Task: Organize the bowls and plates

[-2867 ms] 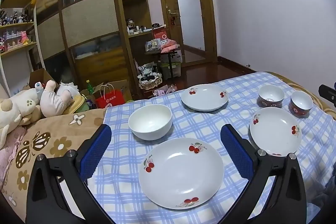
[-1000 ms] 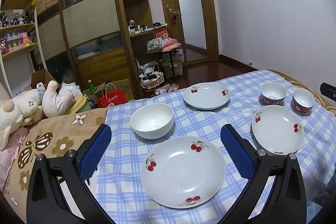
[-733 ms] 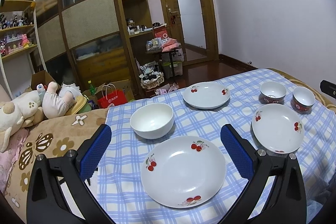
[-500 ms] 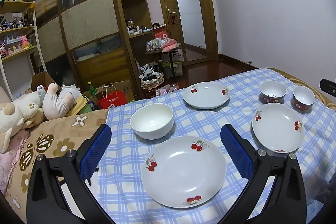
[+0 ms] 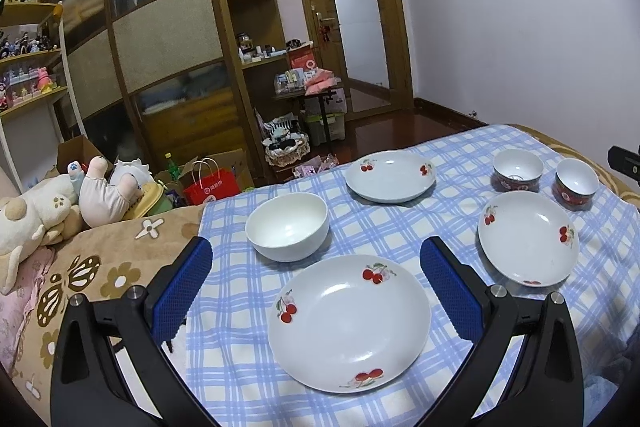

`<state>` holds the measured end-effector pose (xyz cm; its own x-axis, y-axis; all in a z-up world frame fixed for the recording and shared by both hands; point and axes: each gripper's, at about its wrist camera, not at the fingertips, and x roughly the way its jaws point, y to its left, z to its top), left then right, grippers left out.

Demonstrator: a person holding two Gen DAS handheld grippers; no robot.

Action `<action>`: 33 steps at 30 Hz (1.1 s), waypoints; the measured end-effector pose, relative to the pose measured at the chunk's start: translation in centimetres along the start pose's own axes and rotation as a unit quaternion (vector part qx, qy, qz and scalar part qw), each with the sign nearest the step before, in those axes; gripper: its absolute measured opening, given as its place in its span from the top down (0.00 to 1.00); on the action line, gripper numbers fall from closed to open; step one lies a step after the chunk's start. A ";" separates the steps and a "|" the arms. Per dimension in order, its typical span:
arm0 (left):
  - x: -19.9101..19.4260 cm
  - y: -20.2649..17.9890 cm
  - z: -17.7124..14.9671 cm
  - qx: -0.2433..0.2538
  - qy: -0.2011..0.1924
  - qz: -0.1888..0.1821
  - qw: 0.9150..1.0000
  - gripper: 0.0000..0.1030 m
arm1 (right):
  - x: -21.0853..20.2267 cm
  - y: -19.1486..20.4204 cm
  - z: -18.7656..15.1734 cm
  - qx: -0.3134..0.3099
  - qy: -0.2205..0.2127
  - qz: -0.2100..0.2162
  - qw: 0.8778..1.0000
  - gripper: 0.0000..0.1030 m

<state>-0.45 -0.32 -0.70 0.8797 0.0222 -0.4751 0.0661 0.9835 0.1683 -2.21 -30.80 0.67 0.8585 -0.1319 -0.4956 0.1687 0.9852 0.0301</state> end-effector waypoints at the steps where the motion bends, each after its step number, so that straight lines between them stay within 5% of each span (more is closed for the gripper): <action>1: 0.0 0.0 -0.1 0.003 0.004 0.000 1.000 0.01 | 0.0 0.0 0.0 0.000 0.001 -0.001 1.000 0.00; 11: 1.7 -1.3 0.4 0.005 0.055 -0.032 0.998 0.01 | -0.1 -1.9 1.4 0.020 0.024 -0.011 0.999 0.00; 23: 2.1 -6.3 3.5 0.033 0.056 -0.052 0.997 0.01 | 0.2 -2.7 2.4 0.029 0.005 -0.035 0.999 0.00; 33: 4.8 -9.3 6.2 0.036 0.061 -0.067 0.995 0.01 | 1.2 -4.4 5.8 0.050 0.012 -0.010 0.999 0.00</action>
<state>6.04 -10.45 0.82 0.7972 -0.0816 -0.5981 0.2163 0.9636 0.1569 0.88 -35.90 4.93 0.8428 -0.1476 -0.5176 0.2345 0.9663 0.1063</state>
